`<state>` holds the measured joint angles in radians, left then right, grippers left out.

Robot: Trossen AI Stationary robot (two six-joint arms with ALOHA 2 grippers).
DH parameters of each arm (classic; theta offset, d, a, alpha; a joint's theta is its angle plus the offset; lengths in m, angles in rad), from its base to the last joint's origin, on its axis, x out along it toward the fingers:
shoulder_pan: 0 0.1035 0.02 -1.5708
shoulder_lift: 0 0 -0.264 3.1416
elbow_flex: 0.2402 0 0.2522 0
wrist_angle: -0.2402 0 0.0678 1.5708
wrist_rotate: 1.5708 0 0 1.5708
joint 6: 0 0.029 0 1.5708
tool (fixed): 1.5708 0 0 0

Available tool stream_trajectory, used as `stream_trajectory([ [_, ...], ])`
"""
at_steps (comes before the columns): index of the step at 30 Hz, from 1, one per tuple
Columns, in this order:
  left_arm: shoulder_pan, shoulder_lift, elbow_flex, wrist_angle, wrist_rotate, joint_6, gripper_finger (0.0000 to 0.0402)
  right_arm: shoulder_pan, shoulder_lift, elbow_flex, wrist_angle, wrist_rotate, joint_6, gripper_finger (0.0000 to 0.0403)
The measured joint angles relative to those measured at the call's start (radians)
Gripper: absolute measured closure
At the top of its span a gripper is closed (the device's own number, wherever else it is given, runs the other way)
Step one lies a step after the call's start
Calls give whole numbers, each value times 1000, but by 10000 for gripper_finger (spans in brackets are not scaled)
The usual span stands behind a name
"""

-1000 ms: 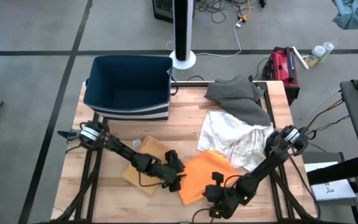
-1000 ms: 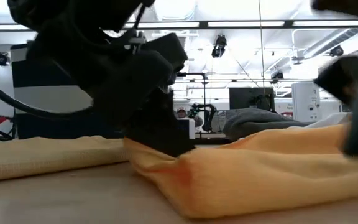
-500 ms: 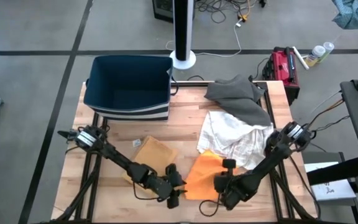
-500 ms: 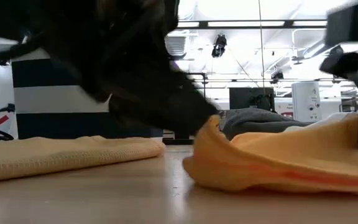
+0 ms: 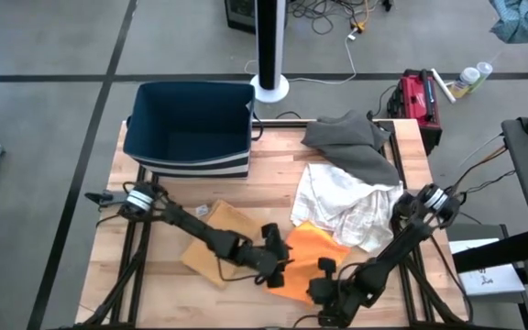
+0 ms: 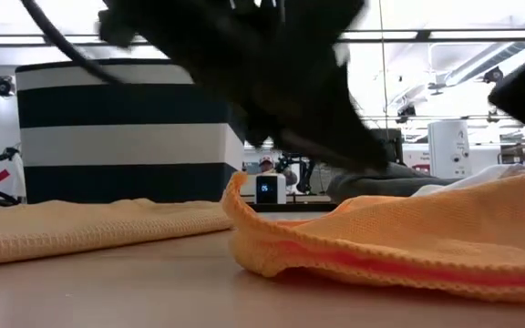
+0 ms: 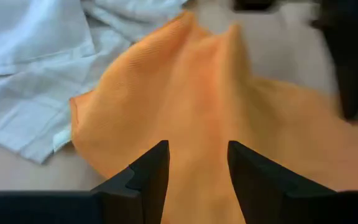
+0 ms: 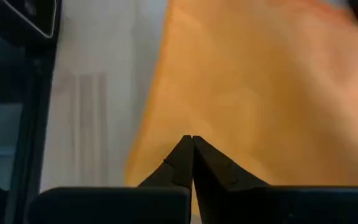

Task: Fold towel
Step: Fold the orange kitchen towel

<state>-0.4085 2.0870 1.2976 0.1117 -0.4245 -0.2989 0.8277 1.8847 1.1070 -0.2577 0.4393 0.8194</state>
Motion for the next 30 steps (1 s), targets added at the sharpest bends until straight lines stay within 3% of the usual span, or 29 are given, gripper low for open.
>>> stream_trajectory([
  [8, -8, 89, -4, -7, 48, -47, 247, 34, 64, 3, 34, -131, 127, 403],
  [18, -133, 63, 44, -13, 61, -141, 248, 71, -57, -3, -60, -191, 172, 403],
  [21, -148, 44, 85, -36, 60, -101, 248, 70, -100, -1, -56, -133, 125, 403],
  [25, -133, 29, 110, -96, 2, -46, 248, 60, -127, -1, -116, 47, 89, 403],
  [30, -68, 28, 101, -88, -56, 4, 248, 25, -115, -13, -288, 251, 199, 403],
])
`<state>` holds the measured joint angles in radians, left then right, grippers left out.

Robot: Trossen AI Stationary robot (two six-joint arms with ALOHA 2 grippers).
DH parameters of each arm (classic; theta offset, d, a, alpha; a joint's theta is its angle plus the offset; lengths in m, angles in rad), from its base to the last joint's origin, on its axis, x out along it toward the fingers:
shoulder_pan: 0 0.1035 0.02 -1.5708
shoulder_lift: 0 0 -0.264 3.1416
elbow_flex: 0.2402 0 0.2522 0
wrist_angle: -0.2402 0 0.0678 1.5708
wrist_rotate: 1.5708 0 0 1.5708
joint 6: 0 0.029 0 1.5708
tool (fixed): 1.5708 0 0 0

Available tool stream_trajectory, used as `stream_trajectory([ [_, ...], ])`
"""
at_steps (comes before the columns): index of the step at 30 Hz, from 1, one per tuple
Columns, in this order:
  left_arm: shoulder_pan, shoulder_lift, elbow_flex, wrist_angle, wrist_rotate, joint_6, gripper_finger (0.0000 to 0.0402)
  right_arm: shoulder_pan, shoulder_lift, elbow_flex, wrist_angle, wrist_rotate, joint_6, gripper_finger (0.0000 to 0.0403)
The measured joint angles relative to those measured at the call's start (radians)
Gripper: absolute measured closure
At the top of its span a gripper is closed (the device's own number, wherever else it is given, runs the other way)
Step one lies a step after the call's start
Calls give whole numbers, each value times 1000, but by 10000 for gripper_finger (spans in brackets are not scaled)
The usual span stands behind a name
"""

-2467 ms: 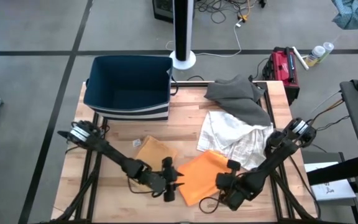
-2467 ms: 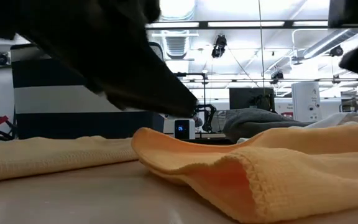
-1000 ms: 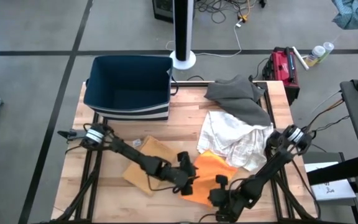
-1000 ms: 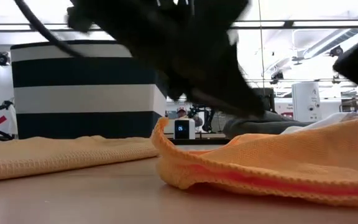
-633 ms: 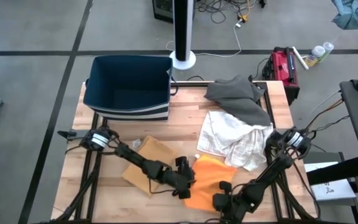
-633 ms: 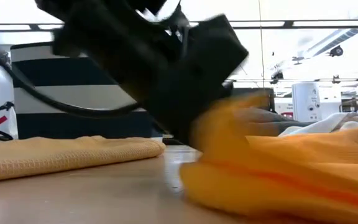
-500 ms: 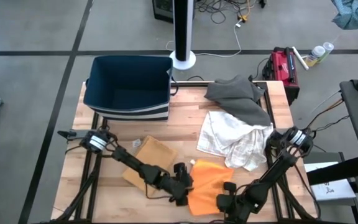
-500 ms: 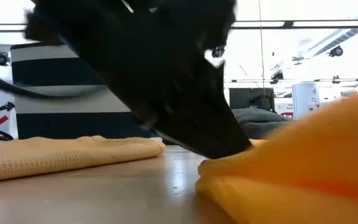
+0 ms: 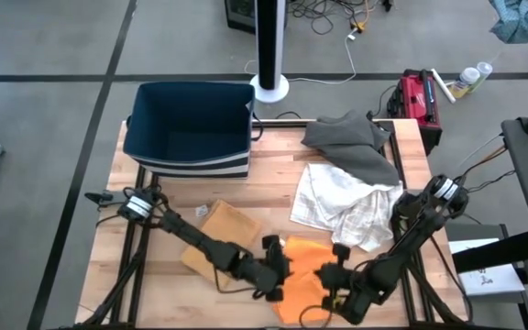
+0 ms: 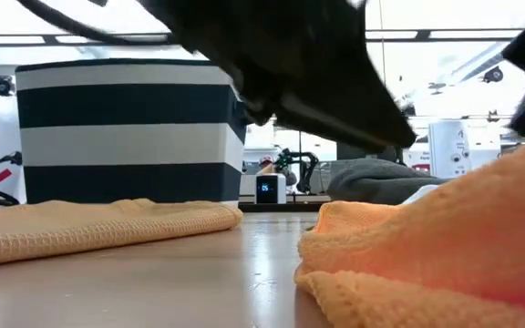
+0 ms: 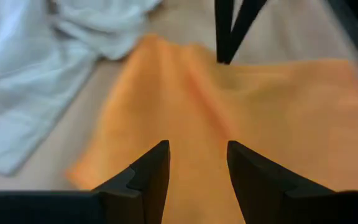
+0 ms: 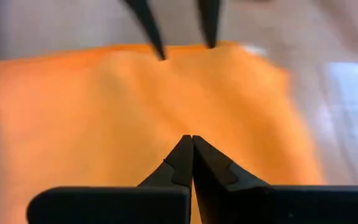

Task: Fold towel
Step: Fold the orange kitchen towel

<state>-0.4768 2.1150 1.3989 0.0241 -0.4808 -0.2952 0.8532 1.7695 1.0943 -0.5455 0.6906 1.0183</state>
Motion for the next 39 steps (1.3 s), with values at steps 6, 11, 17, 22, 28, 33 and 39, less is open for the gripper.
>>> stream_trajectory([
  [6, 57, 13, -59, 9, 39, -2, 248, -51, 80, -28, 16, -108, 73, 403],
  [11, 28, 9, -111, 9, 57, -44, 248, -40, 134, -18, 63, -281, 35, 403],
  [17, -20, 5, -118, 11, 61, -61, 249, -32, 86, -21, 52, -323, -9, 403],
  [22, -27, -13, -100, 14, 52, -39, 249, -71, 22, -22, -7, -211, -66, 403],
  [28, -27, -29, -92, -2, 45, -20, 248, -161, 46, -70, -5, -272, -155, 403],
  [33, -31, -69, -93, -160, 45, -57, 248, -251, 65, -94, 61, -283, -361, 403],
  [39, -30, -118, -100, -522, -19, -240, 248, -380, 77, -61, 227, -278, -773, 403],
])
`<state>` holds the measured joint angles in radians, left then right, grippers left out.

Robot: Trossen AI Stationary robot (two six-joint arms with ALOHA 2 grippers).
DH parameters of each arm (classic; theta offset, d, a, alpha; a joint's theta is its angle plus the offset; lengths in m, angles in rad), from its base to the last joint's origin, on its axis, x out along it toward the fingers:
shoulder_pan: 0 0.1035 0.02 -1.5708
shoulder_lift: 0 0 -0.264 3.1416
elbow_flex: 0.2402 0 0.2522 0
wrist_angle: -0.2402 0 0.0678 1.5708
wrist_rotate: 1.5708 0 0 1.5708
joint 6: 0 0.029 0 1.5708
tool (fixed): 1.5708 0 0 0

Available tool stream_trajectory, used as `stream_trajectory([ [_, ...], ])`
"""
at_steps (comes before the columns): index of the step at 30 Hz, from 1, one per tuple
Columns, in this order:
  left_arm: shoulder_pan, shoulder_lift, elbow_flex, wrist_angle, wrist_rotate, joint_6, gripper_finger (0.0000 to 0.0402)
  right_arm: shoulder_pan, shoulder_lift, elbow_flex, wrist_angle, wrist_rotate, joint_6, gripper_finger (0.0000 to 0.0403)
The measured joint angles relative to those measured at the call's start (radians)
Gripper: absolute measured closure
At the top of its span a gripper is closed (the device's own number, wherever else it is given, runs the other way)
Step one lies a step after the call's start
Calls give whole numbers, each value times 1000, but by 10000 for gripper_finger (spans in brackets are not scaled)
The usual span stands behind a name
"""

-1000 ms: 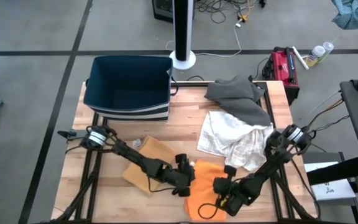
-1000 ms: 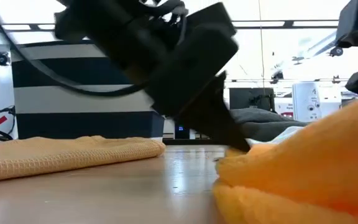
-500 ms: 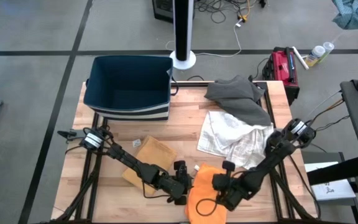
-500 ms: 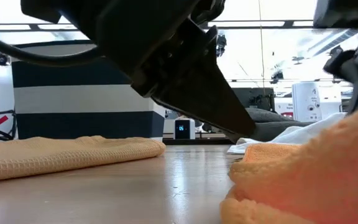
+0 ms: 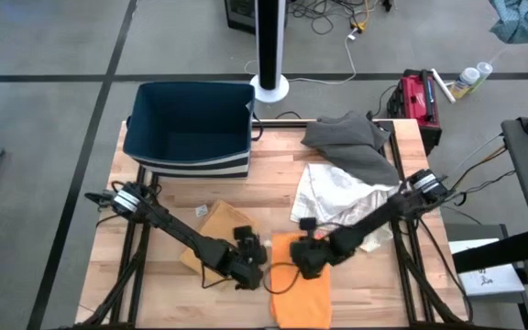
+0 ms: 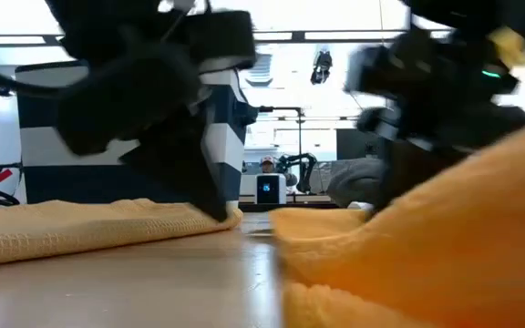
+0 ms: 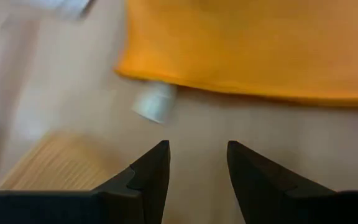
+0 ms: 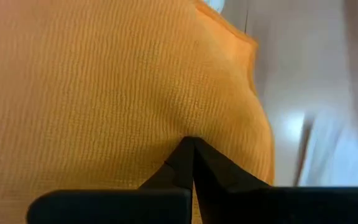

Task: Fold towel
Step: Fold the orange kitchen towel

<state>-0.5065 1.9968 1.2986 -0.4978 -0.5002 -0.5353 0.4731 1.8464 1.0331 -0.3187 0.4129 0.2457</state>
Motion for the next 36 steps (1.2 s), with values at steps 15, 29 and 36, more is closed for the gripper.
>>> stream_trajectory([
  [15, 51, -30, -24, -52, -16, -31, 197, -72, -241, 4, -361, -123, 141, 376],
  [29, 61, -35, -25, 44, -15, 4, 152, -244, -286, -243, 114, -411, 76, 232],
  [36, 59, -35, -26, 37, -15, 1, 146, -296, -143, -169, 117, -487, -46, 235],
])
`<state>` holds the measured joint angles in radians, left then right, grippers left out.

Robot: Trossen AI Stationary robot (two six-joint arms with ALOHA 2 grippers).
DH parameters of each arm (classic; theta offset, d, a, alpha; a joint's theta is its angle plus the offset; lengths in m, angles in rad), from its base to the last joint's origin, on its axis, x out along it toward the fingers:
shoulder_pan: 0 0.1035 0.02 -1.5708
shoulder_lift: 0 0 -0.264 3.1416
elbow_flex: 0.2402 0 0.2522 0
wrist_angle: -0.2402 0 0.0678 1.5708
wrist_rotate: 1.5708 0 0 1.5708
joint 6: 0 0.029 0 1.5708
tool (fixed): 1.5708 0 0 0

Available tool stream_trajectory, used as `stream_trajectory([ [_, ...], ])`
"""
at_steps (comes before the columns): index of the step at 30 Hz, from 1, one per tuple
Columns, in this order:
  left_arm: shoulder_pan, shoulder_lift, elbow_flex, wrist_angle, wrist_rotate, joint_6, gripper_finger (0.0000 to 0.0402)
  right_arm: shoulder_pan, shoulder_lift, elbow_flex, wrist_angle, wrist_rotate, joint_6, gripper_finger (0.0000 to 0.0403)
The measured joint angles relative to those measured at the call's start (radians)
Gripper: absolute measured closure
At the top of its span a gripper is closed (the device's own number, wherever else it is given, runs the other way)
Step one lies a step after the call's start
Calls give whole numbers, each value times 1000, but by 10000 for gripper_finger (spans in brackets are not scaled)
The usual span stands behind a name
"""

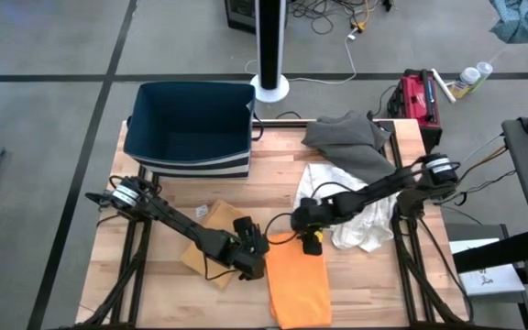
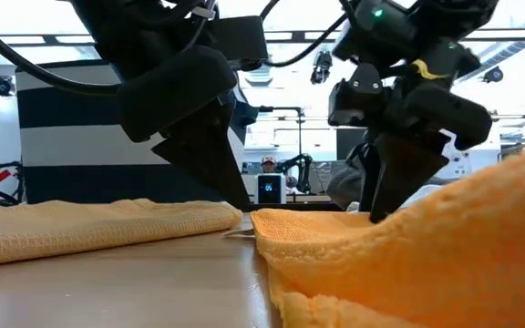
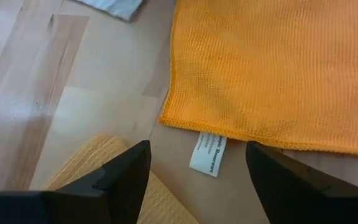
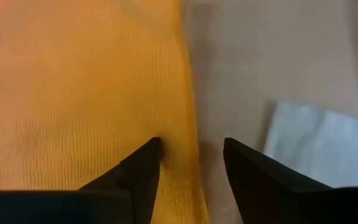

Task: Fold towel
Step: Fold the orange kitchen towel

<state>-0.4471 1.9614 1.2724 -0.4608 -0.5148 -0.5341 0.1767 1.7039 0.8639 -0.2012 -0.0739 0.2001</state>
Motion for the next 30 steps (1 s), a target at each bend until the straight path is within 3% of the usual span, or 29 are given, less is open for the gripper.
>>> stream_trajectory([
  [4, -2, 0, 0, -3, 0, -24, 152, -3, 62, 45, 2, -82, -62, 244],
  [15, -71, -85, 2, -7, -8, -84, 129, -19, 154, 112, 3, -70, -139, 278],
  [19, -105, -103, -5, 164, -36, -16, 125, -28, 150, 134, -2, -15, -179, 320],
  [24, -107, -50, -67, 515, 41, 53, 134, -48, 151, 145, -8, -1, -202, 393],
  [30, -100, 53, -85, 631, 53, 54, 154, -57, 67, 139, -120, 119, -200, 399],
])
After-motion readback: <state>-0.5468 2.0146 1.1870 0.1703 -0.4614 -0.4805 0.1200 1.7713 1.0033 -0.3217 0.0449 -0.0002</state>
